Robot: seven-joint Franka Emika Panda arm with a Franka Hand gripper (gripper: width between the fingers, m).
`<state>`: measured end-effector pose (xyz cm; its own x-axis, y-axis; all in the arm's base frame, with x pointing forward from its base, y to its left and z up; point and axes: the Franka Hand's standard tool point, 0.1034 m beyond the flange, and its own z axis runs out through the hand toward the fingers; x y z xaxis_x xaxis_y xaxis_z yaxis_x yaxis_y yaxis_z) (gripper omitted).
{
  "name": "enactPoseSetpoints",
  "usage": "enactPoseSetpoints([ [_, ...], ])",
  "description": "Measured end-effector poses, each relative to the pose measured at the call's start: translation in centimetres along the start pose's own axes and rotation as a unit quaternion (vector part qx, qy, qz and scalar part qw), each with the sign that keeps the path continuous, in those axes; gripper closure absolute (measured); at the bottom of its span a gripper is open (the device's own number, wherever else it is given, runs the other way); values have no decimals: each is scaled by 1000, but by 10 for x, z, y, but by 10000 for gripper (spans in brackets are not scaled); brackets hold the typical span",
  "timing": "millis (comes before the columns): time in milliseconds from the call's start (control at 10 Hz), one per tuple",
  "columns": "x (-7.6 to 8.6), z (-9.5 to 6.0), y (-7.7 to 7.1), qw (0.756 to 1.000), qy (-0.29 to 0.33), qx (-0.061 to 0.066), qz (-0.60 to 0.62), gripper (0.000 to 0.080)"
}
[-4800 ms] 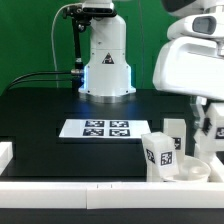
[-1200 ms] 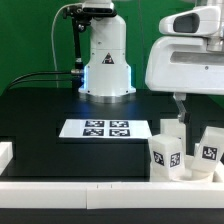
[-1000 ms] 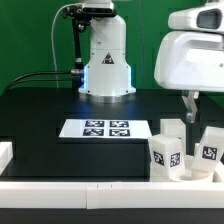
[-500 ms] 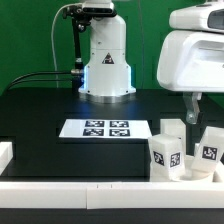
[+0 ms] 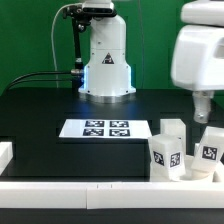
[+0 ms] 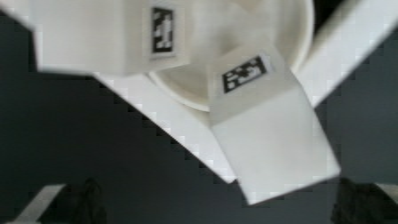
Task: Assemble stool
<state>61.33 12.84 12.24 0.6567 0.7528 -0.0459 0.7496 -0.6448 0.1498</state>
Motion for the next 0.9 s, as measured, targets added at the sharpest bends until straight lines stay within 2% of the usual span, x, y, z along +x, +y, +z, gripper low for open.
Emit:
enactPoseSetpoints([
  [100, -2, -3, 5, 1000, 26, -15, 8, 151],
  [200, -7, -2, 6, 999, 17, -18, -36, 151],
  [400, -6, -1, 3, 997, 11, -20, -75, 151],
  [500, 0, -1, -9, 997, 9, -13, -82, 151],
  [600, 0, 0, -14, 997, 6, -3, -72, 151],
  [700, -5, 4, -15, 999, -2, 15, -39, 151],
  [900, -5, 17, -20, 999, -12, 21, -28, 151],
])
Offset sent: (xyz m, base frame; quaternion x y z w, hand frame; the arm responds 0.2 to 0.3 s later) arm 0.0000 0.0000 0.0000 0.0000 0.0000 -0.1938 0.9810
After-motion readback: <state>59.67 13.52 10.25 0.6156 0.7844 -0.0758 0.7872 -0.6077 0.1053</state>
